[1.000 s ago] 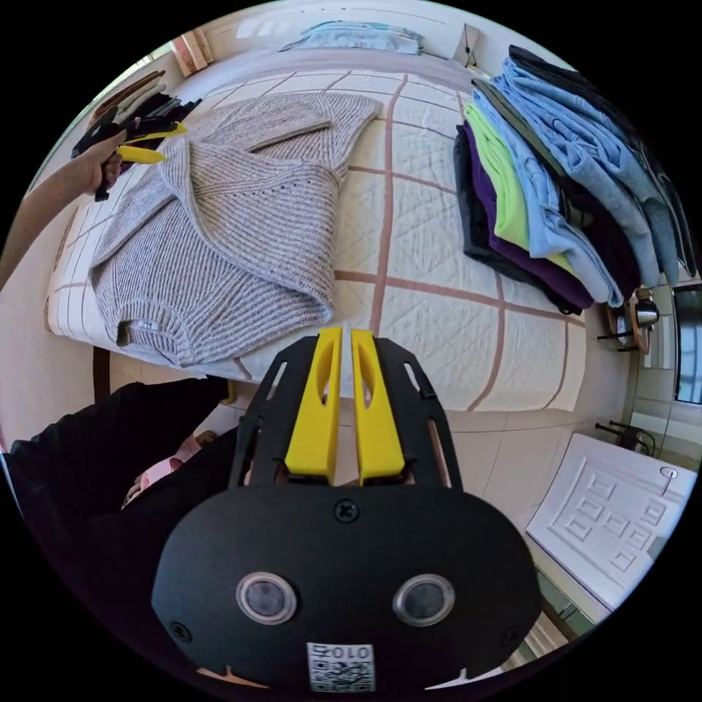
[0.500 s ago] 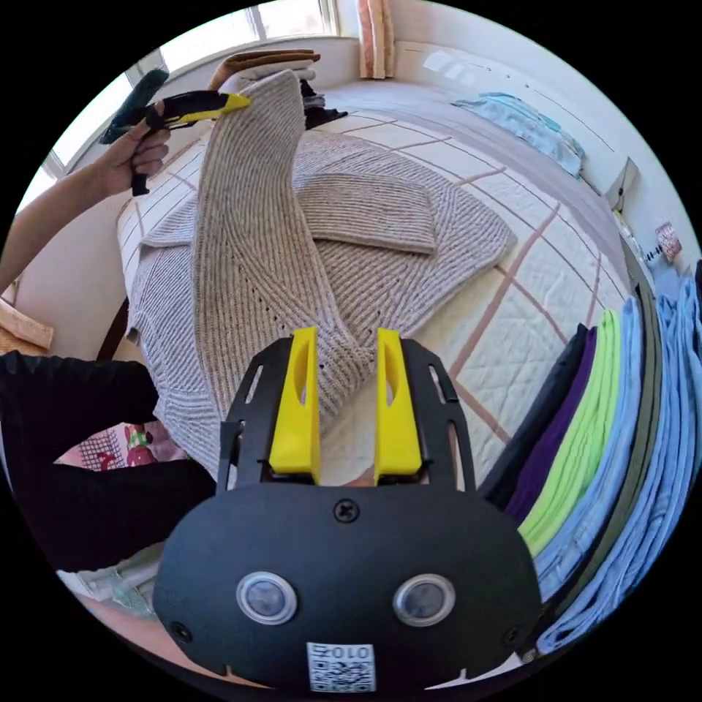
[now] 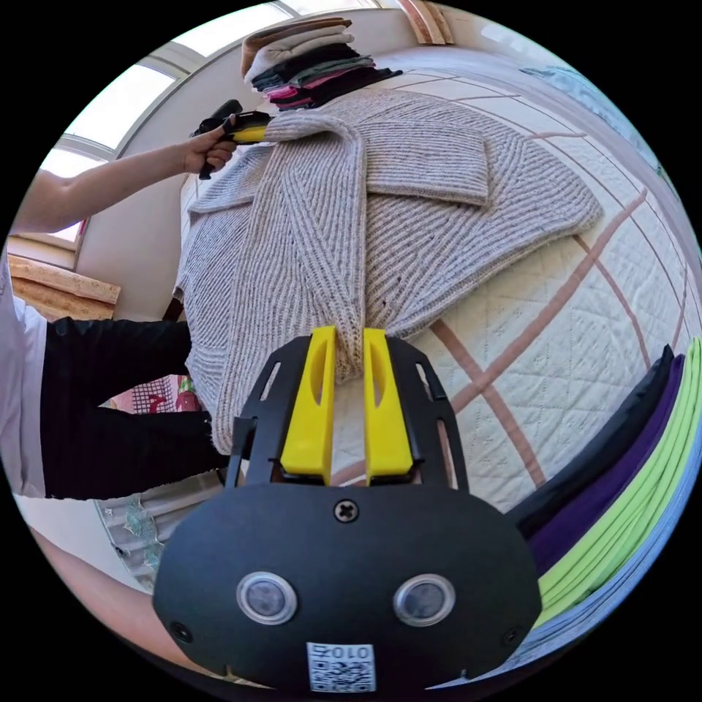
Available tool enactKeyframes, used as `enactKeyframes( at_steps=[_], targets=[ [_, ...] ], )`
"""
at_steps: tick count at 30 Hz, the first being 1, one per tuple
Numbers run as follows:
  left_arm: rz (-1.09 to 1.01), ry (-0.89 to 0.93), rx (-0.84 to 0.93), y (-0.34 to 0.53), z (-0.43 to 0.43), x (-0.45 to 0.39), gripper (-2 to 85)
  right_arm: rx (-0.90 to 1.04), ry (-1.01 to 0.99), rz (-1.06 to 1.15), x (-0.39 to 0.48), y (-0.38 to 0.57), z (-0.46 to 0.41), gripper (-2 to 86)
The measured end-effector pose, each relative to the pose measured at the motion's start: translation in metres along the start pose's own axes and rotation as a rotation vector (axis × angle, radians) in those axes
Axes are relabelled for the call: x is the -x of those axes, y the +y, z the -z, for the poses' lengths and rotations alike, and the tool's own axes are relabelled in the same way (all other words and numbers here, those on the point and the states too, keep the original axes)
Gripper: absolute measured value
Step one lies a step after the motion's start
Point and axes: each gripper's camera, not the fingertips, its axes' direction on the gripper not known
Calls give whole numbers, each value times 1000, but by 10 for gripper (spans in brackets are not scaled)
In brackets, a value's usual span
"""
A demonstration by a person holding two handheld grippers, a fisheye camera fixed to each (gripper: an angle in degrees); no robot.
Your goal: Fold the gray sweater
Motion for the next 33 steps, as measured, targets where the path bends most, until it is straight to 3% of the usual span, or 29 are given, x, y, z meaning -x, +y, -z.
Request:
enactKeyframes(
  at_steps=[3,9,11,14,18,22,27,30,33],
  targets=[
    [-34,-8,55,1,-3,-22,67,-5,11,-51,4,3,0,76],
    [-60,-459,152,-3,22,-90,86,-29,101,-114,21,7,5,83],
    [-133,-503,124,3,26,-119,91,-121,208,-175,35,8,21,87],
    [-268,-494,203,7,-3,-160,96,-276,366,-257,55,5,46,89],
    [-394,-669,330,8,-74,-195,83,-322,371,-251,75,-14,58,85],
    [-549,-862,320,7,-113,-260,49,-349,354,-222,92,-29,60,79],
    [-614,-813,213,-39,-123,-332,57,-314,324,-212,107,-42,45,82],
    [-576,-784,238,-69,-120,-356,69,-305,289,-211,122,-45,34,81],
    [-596,-840,201,-48,-113,-372,78,-263,276,-204,142,-45,18,81]
  ],
)
